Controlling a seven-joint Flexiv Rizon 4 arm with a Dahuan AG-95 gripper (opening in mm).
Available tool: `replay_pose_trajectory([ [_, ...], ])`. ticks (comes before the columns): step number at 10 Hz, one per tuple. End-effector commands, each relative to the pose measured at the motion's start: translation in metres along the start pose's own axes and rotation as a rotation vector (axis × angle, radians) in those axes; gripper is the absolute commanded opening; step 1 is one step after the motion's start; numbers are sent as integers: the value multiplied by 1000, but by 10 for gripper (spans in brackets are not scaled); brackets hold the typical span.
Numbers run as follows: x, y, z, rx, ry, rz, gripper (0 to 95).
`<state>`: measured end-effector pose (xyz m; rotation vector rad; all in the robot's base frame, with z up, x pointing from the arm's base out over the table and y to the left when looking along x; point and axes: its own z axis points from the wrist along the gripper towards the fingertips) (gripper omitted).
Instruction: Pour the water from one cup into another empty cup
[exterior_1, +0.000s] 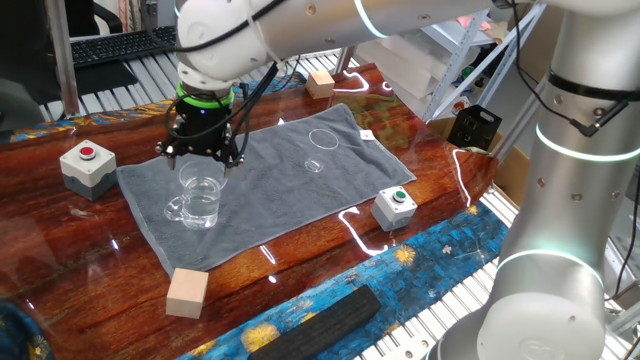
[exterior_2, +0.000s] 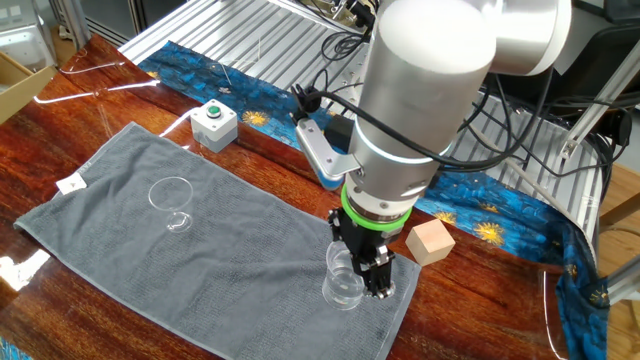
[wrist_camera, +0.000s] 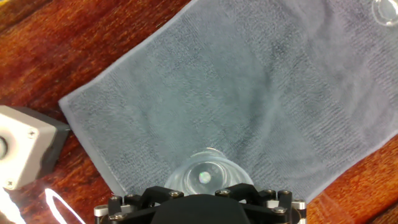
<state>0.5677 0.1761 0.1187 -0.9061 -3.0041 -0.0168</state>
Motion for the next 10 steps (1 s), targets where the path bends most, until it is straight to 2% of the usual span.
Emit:
replay_pose_trajectory([
  [1,3,-2,1,0,4,-4,950],
  [3,5,-4,2,3,5,-17,950],
  [6,6,-7,-6,11,25,-15,950],
  [10,9,-14,-1,3,21,-26,950],
])
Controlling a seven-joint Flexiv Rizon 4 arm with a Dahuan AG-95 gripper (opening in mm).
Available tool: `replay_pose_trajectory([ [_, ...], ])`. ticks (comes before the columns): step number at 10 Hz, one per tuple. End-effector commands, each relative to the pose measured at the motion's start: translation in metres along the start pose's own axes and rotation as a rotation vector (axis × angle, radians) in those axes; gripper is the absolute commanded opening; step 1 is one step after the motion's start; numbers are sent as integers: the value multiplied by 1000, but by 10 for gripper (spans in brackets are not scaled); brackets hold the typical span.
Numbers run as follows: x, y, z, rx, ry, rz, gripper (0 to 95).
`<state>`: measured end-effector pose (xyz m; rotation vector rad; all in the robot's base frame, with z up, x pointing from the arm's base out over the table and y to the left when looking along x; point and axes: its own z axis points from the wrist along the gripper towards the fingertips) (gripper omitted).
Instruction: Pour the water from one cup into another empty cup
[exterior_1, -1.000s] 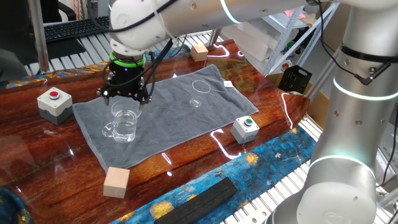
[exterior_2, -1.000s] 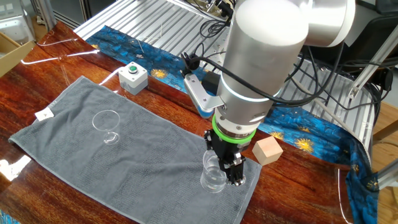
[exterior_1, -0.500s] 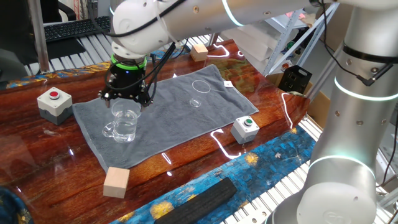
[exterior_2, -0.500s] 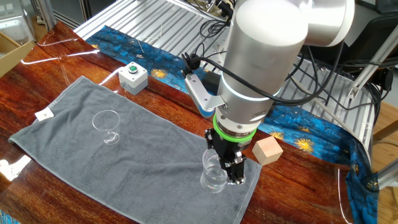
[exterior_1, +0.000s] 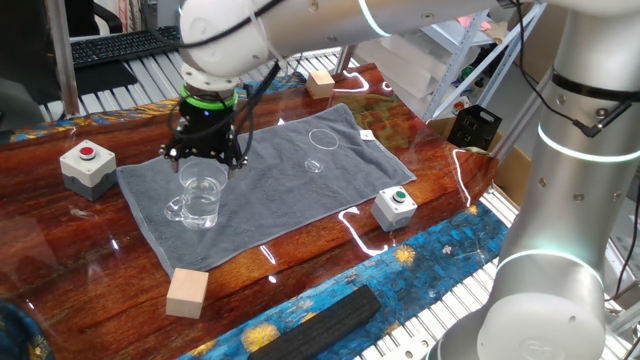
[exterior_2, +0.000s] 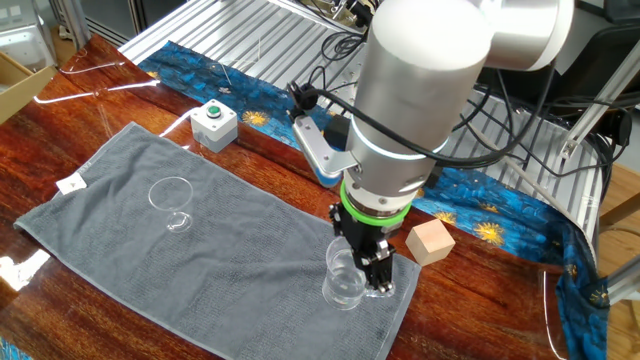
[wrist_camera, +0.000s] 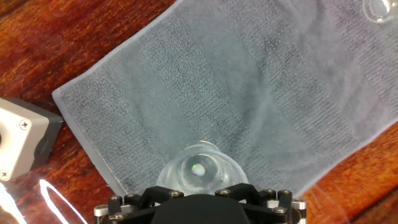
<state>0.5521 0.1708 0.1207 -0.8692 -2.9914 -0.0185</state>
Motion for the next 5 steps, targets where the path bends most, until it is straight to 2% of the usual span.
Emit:
replay_pose_trajectory([
  [1,-1,-4,2,-7,-4,-7,950],
  [5,1,-4,2,-23,5,32,950],
])
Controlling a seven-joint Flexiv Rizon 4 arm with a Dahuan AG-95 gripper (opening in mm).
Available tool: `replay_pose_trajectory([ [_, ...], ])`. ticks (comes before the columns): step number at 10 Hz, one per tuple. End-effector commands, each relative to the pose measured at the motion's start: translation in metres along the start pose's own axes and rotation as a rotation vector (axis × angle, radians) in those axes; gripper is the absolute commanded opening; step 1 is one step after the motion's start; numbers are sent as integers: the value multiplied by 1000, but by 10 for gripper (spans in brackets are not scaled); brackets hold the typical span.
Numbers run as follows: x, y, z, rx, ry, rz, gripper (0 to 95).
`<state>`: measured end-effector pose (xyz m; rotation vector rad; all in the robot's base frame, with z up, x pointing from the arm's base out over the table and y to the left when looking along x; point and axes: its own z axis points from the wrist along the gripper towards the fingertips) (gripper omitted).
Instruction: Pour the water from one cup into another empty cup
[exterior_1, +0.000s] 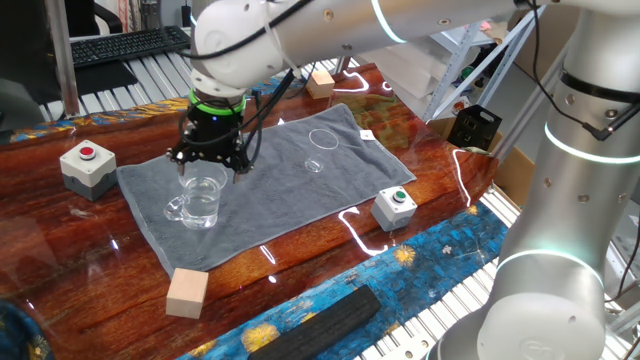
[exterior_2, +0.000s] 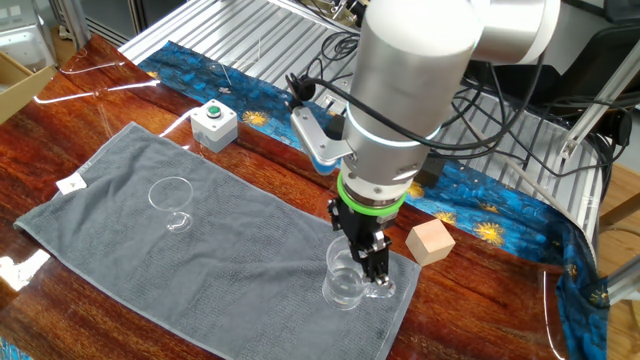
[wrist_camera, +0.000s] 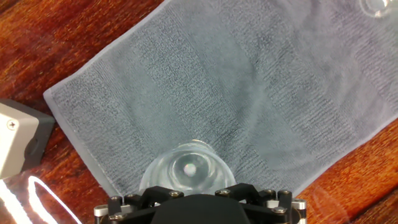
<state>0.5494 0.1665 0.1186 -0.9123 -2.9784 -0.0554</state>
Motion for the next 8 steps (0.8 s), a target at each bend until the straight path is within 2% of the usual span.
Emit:
replay_pose_trajectory([
  [1,2,2,-1,1,-1,6,950],
  [5,4,9,-8,6,6,12,950],
  [8,3,10,-3,0,4,15,950],
])
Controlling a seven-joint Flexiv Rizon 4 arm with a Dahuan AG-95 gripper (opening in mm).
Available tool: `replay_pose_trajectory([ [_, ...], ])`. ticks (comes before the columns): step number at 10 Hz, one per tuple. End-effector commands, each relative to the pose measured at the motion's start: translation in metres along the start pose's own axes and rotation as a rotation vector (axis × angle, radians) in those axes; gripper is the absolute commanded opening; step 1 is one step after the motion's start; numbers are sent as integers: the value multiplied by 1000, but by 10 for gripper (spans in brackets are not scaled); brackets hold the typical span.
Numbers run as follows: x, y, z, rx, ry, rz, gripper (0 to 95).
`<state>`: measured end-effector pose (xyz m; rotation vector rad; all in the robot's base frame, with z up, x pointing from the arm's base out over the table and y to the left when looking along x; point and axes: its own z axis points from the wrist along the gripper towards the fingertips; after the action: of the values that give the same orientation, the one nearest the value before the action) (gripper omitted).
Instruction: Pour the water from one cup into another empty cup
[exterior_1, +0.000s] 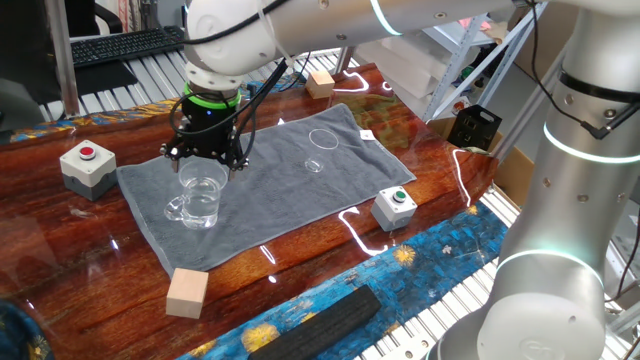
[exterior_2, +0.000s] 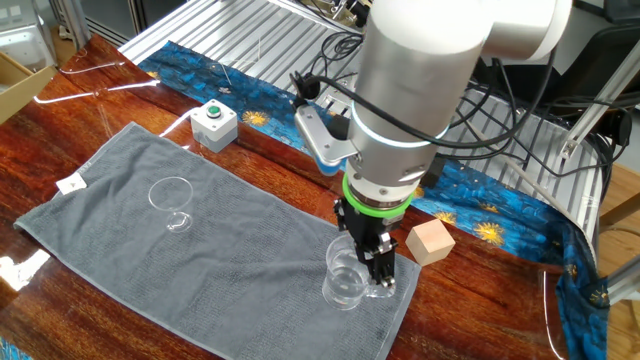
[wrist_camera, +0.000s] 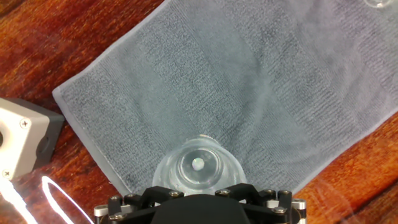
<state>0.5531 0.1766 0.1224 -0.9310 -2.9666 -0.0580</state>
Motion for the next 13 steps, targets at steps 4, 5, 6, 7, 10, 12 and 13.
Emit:
replay_pose_trajectory([
  [4,0,0,4,-3,0,3,950],
  [5,-1,1,5,-2,-1,0,950],
  [6,-1,1,6,-2,-1,-1,950],
  [7,-2,1,6,1,-1,-3,950],
  [10,-2,0,3,22,-10,-18,950],
  [12,-4,-1,4,19,-10,-26,950],
  [13,-5,-2,4,19,-10,-27,950],
])
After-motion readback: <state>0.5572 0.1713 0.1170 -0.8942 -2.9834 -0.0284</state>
